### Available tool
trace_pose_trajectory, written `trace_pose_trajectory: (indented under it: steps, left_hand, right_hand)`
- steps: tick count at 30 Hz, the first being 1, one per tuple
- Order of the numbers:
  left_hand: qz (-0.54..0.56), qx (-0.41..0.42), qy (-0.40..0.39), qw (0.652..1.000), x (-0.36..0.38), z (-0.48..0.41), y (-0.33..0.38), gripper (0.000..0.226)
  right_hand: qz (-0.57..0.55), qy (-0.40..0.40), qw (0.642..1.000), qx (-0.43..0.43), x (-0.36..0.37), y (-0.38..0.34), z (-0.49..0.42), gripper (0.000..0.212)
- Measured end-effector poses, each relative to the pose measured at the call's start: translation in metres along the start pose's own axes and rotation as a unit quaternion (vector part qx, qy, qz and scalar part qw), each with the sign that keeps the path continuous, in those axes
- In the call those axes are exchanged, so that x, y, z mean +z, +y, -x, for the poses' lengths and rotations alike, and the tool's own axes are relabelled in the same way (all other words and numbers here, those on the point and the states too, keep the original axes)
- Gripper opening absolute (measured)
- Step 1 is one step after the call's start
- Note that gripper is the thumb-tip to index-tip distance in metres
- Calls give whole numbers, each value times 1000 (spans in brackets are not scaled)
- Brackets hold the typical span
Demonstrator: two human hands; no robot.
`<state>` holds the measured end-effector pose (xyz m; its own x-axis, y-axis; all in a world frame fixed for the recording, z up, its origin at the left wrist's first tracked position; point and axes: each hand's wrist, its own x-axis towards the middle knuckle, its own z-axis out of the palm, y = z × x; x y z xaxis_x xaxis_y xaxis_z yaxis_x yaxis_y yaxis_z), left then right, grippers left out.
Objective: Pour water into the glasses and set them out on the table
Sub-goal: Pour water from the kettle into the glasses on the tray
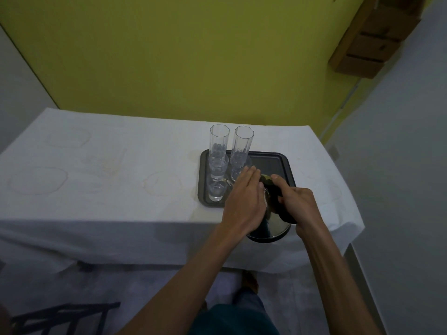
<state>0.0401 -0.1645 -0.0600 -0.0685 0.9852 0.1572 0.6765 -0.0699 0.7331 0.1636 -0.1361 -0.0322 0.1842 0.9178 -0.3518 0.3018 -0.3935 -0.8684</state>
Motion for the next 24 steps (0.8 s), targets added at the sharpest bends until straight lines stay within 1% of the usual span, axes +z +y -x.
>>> trace_pose_trajectory:
  steps: [24]
  left_hand:
    - [-11, 4, -1, 1000, -4, -1, 0, 48]
  right_hand:
    - [7, -10, 1000, -1, 0, -8, 5, 53]
